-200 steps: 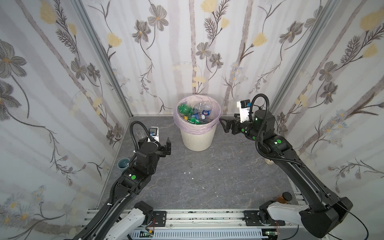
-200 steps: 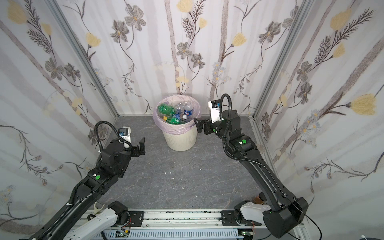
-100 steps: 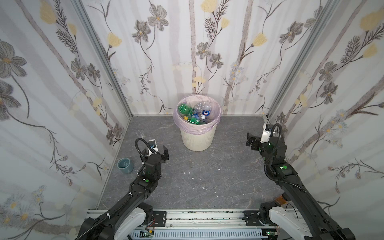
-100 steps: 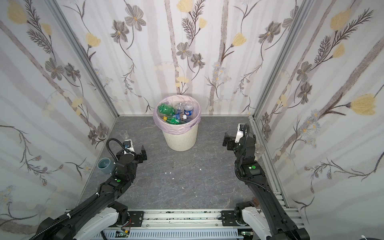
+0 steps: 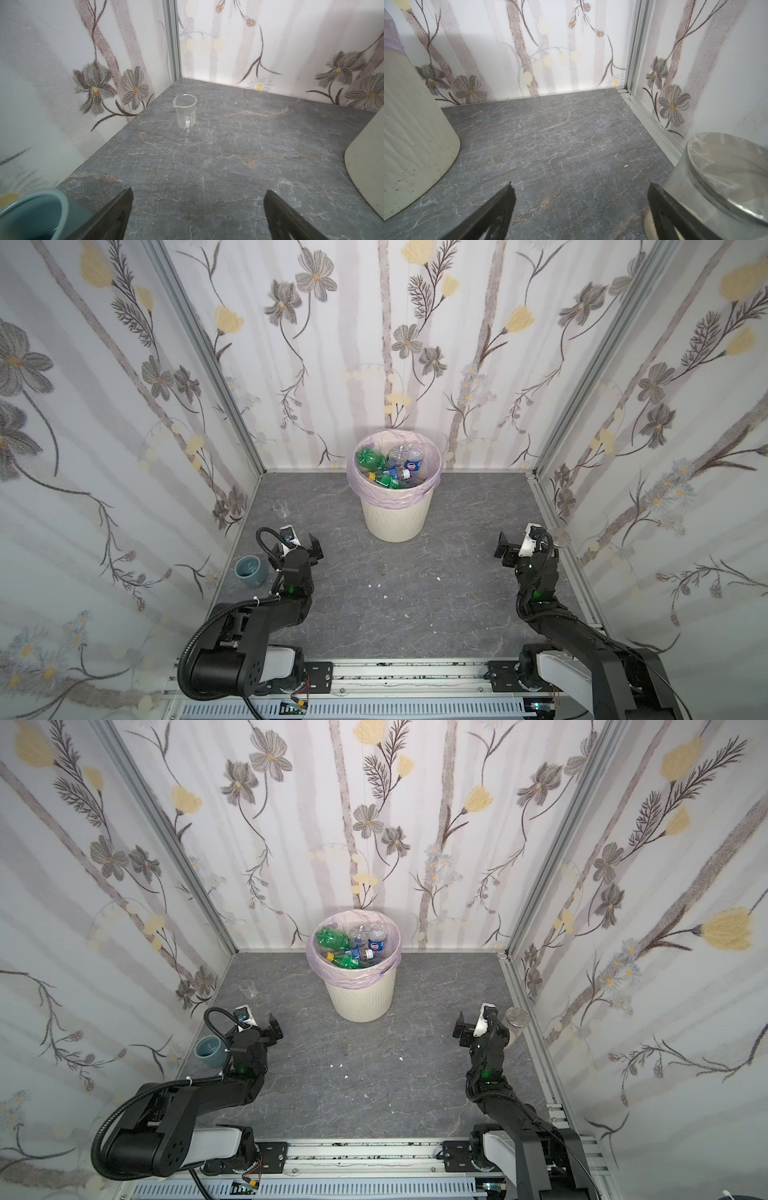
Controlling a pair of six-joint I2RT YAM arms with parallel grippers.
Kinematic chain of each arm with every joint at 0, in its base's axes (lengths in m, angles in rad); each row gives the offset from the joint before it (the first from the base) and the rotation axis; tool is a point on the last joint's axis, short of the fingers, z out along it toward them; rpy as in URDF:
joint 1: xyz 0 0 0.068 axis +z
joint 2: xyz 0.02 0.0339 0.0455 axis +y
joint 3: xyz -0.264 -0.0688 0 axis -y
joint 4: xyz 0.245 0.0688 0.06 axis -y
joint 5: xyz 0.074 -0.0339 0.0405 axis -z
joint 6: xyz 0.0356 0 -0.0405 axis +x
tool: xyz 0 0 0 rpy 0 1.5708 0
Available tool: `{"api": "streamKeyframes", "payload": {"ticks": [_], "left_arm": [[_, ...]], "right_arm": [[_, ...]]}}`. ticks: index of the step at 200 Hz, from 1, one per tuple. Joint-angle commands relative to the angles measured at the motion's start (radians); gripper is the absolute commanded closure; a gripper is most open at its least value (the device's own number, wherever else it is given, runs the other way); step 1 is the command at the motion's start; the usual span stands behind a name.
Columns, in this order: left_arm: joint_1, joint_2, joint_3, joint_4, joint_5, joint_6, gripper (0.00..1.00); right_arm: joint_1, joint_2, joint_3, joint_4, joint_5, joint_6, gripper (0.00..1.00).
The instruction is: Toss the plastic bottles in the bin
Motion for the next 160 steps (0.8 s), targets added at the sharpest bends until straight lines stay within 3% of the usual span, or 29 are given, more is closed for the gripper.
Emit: {"api": "streamKeyframes", "payload": {"ticks": [1,23,39,64,78,94,112,160], "left_arm": [[0.016,0.065,0.046,0.159,0.084,-0.002,0.00],[0.019,0.193,0.080,0.238,0.096,0.005,0.00],[0.038,0.180,0.064,0.247,0.127,-0.016,0.00],[0.047,0.195,0.034,0.309,0.188,-0.007,0.00],[0.051,0.223,0.009,0.386,0.209,0.000,0.00],[0.051,0.230,0.007,0.396,0.207,0.004,0.00],[0.058,0.232,0.011,0.389,0.219,-0.003,0.00],[0.071,0.229,0.013,0.381,0.237,-0.014,0.00]], "right_arm": [[-0.003,0.025,-0.017,0.245,-0.003,-0.033,0.00],[-0.005,0.064,-0.009,0.302,-0.008,-0.052,0.00],[-0.008,0.105,-0.021,0.374,-0.037,-0.066,0.00],[-0.011,0.311,-0.096,0.760,-0.085,-0.076,0.00],[-0.019,0.228,-0.062,0.553,-0.075,-0.065,0.00],[-0.034,0.291,-0.061,0.658,-0.094,-0.052,0.00],[-0.061,0.261,0.012,0.459,-0.079,-0.010,0.00],[-0.059,0.279,0.007,0.502,-0.093,-0.020,0.00]]}}
